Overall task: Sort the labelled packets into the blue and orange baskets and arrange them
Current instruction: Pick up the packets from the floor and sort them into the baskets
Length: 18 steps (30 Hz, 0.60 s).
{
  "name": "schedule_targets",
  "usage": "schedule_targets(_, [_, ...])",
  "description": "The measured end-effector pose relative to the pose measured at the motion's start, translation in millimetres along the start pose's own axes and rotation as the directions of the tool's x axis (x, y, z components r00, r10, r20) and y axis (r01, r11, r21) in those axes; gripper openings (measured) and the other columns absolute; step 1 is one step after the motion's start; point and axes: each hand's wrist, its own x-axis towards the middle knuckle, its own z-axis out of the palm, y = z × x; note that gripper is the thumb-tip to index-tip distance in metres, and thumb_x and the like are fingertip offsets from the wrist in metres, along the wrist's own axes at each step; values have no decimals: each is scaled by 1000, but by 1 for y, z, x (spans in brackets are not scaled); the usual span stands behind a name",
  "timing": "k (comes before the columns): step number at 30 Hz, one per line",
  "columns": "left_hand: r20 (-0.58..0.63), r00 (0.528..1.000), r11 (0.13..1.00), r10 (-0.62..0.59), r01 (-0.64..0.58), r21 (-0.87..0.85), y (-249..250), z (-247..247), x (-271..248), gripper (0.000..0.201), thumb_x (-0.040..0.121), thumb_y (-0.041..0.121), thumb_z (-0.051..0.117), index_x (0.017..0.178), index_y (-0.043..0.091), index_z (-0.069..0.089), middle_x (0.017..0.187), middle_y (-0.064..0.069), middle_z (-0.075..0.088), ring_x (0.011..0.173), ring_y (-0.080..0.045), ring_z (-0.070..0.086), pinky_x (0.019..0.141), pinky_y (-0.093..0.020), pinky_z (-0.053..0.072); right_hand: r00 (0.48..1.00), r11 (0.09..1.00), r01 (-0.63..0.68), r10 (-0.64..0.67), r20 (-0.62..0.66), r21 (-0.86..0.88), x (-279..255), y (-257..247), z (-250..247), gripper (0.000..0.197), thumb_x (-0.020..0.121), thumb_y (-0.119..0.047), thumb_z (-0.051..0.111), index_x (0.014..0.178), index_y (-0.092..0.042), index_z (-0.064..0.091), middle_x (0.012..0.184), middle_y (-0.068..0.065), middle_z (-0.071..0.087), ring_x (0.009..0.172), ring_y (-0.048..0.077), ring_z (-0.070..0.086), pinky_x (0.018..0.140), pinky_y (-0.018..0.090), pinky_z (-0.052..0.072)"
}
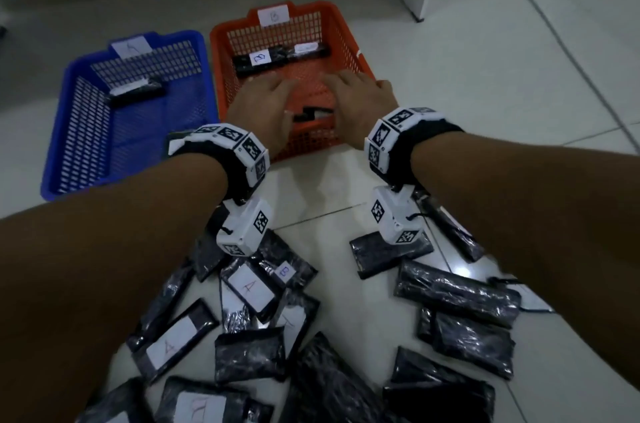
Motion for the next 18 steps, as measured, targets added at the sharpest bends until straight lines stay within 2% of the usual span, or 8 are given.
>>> schedule_targets(4, [-32, 997, 997, 73, -73, -11, 37, 2, -14, 29, 83, 28, 52, 105, 12, 62, 102, -13, 59, 92, -33, 56, 77, -43, 48, 994, 999, -16, 20, -110, 37, -36, 24, -7, 42, 92, -22, 48, 134, -22, 45, 133, 5, 49, 120, 29, 47, 95, 46, 38])
schedule_targets(7, [22, 983, 977, 183, -180, -111, 72, 16, -39, 26, 84, 34, 57, 99, 14, 65, 97, -8, 60, 88, -28, 58, 70, -38, 49, 996, 995, -38, 46, -81, 90, -78, 47, -1, 38, 93, -25, 47, 131, -21, 48, 127, 7, 52, 115, 30, 51, 93, 45, 42])
schedule_targets(9, [192, 959, 966, 210, -174, -191, 99, 27, -56, 30, 84, 43, 58, 103, 20, 65, 100, -2, 60, 91, -23, 58, 72, -34, 49, 995, 990, -92, 96, -32, 104, -107, 64, 7, 34, 92, -27, 49, 125, -20, 52, 122, 7, 55, 111, 30, 53, 90, 42, 44])
schedule_targets(12, [425, 875, 965, 231, -150, -215, 138, 43, -75, 39, 81, 54, 59, 109, 28, 61, 105, 2, 56, 96, -19, 57, 74, -30, 48, 981, 981, -194, 193, 28, 22, -148, 86, 19, 33, 88, -35, 54, 115, -16, 57, 118, 10, 57, 107, 32, 55, 84, 39, 47])
schedule_targets(14, [481, 846, 965, 228, -133, -224, 156, 53, -83, 46, 78, 57, 62, 113, 28, 57, 107, 1, 55, 97, -20, 55, 74, -29, 46, 960, 964, -264, 266, 88, -29, -168, 97, 27, 46, 85, -43, 58, 121, -14, 54, 126, 12, 52, 116, 33, 50, 88, 40, 48])
schedule_targets(16, [503, 843, 974, 191, -99, -205, 165, 58, -86, 55, 75, 56, 66, 120, 28, 51, 110, 0, 54, 101, -21, 54, 77, -30, 45, 939, 948, -316, 319, 131, -49, -182, 105, 31, 60, 82, -48, 60, 130, -14, 48, 133, 12, 46, 124, 32, 43, 94, 43, 46])
schedule_targets(18, [519, 841, 984, 152, -78, -163, 167, 61, -86, 61, 73, 53, 68, 124, 28, 47, 113, 0, 53, 104, -21, 53, 81, -33, 48, 921, 928, -366, 372, 115, -71, -193, 110, 34, 69, 78, -50, 63, 134, -15, 44, 137, 12, 43, 127, 31, 41, 98, 45, 42])
